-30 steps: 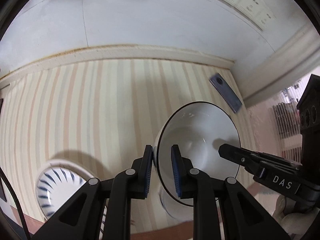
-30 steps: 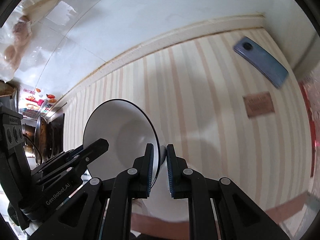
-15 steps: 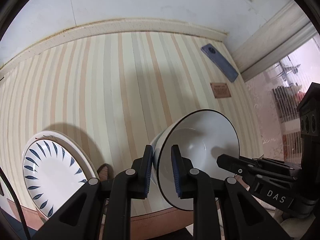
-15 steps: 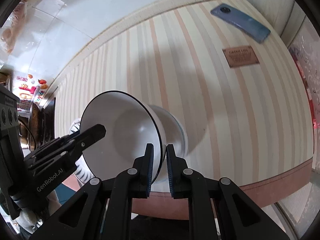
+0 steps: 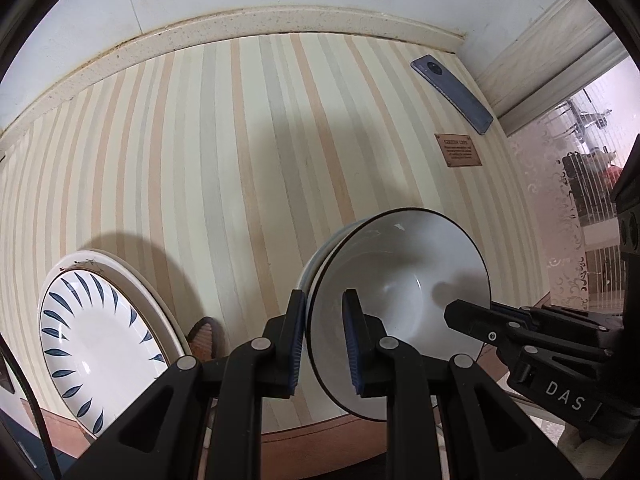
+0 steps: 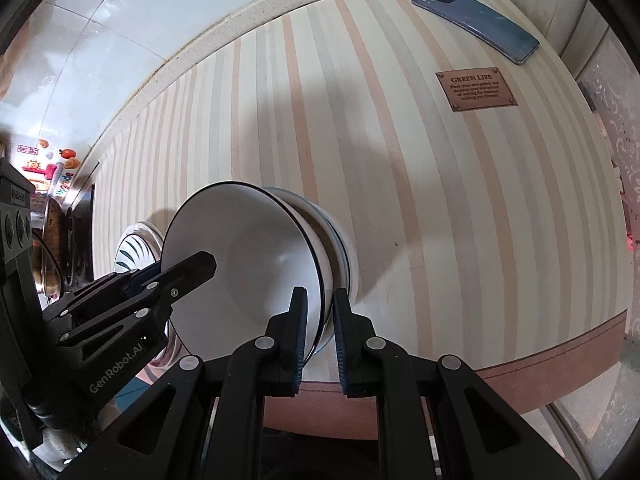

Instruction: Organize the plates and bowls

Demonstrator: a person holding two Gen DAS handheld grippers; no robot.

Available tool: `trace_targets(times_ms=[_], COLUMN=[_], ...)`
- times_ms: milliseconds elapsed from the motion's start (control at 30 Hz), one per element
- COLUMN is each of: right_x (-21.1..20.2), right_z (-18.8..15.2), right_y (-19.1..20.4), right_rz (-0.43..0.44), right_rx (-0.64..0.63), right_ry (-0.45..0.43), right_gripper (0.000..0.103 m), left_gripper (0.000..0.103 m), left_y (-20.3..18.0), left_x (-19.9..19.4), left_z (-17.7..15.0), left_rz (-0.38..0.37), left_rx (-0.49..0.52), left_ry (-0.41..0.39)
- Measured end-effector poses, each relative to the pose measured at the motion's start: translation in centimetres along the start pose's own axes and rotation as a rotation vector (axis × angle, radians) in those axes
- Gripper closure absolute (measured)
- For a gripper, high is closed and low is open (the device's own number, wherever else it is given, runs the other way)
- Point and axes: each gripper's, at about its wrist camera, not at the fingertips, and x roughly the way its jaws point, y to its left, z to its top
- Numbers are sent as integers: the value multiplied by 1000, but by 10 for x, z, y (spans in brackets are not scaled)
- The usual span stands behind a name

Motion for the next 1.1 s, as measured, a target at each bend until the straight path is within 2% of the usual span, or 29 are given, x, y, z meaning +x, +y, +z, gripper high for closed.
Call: trace_targets(times_ms=[533, 700, 767, 867, 933, 1033, 1100], right_x=[-4, -15, -26, -49, -67, -94, -108], right_z=[4, -4, -10, -24, -34, -53, -64], right_y=[5, 10, 14, 22, 28, 37, 41], right_rz=[-20, -42, -53, -71, -78, -85, -83], right_rx=[4, -12, -21, -38, -52, -68, -74], right_ry=[1, -20, -44, -92, -131, -178, -199], right_gripper=[81, 80, 73, 56, 38, 25, 20], left_gripper=[87, 86, 86, 85, 83, 80, 65], left_y=[7, 6, 4, 2, 1, 0, -1], left_x=[1, -17, -31, -58, -77, -107, -120], left_z=[-2, -9, -14, -22, -28, -36, -40], left_rz=[-9, 8, 20, 32, 29, 12, 2], left_rx=[-36, -19, -2, 26, 39, 58, 66], left_ry=[13, -22, -41, -78, -119, -165, -182])
